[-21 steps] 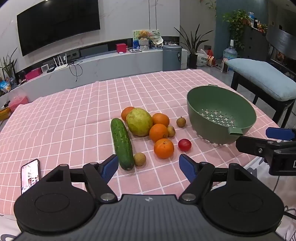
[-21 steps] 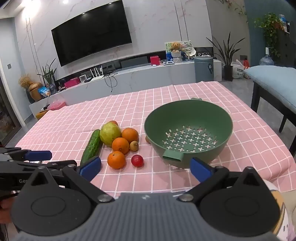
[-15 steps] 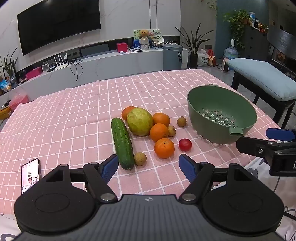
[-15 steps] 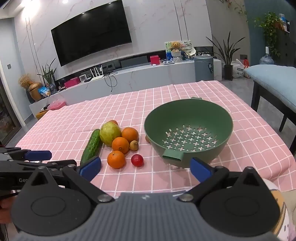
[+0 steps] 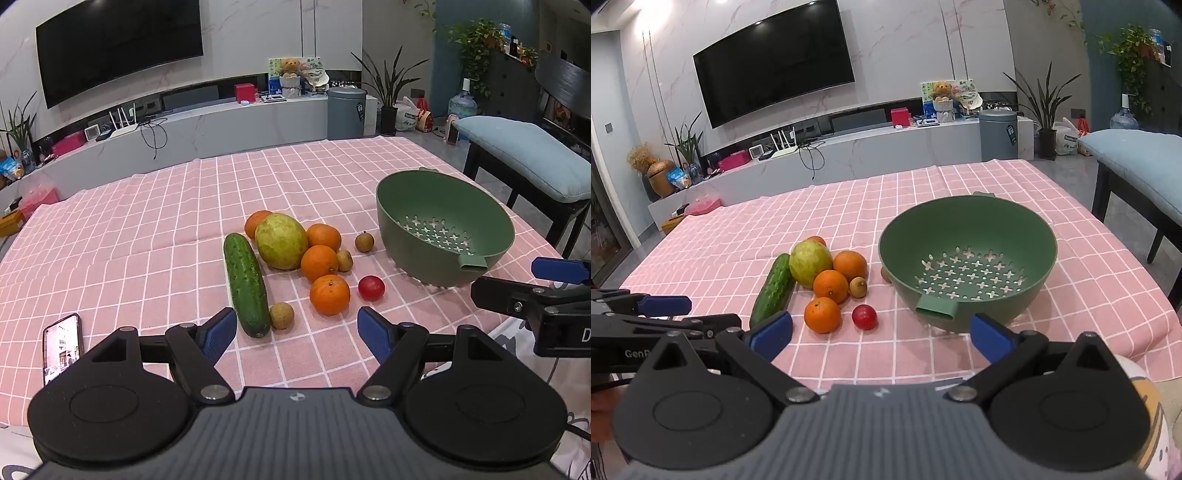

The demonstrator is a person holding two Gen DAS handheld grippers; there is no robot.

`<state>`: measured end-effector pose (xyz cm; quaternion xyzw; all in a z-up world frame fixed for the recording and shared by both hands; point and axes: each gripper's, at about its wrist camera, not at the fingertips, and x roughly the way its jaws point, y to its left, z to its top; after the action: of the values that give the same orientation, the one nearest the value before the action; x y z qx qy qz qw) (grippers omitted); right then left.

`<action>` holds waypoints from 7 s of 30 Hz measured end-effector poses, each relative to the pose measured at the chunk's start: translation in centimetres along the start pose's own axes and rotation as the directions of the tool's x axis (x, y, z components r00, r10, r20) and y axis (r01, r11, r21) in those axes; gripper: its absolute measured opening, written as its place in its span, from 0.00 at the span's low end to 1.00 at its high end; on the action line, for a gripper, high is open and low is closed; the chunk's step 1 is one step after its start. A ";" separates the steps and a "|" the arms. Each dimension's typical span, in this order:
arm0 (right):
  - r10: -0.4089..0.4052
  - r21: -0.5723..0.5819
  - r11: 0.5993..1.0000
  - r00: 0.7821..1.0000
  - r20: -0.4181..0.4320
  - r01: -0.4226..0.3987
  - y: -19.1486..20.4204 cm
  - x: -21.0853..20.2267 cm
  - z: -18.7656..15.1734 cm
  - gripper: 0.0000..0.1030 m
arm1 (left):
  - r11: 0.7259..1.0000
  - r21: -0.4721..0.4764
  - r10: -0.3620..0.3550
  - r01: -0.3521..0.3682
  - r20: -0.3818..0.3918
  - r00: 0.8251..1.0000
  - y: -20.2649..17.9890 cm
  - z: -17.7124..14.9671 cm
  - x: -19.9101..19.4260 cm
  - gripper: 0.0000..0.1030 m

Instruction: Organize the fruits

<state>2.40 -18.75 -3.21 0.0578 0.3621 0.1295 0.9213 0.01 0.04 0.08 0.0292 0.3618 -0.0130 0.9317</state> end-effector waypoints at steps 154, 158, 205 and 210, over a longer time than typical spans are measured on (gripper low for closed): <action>0.157 -0.555 0.794 0.966 -0.204 -0.246 9.9 21.5 4.7 0.59 | 0.937 -0.319 -0.216 0.143 -0.206 0.954 11.8 4.7 16.3 0.42; 0.161 -0.550 0.805 0.974 -0.161 -0.223 9.8 20.3 4.8 0.59 | 0.932 -0.325 -0.211 0.157 -0.136 0.968 12.0 4.8 14.4 0.41; -0.128 -0.493 0.865 0.913 -0.388 -0.089 -6.9 12.8 8.1 0.60 | 0.882 -0.133 -0.471 0.452 -0.222 0.854 -6.7 11.8 20.2 0.40; -0.129 -0.478 0.873 0.901 -0.413 -0.095 -7.3 13.5 7.5 0.60 | 0.886 -0.158 -0.461 0.435 -0.227 0.858 -7.0 12.2 21.0 0.41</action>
<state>18.45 -22.02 -8.02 -0.2093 0.5134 0.2176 0.8033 23.39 -7.82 -5.48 -0.1017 0.4769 -0.2072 0.8481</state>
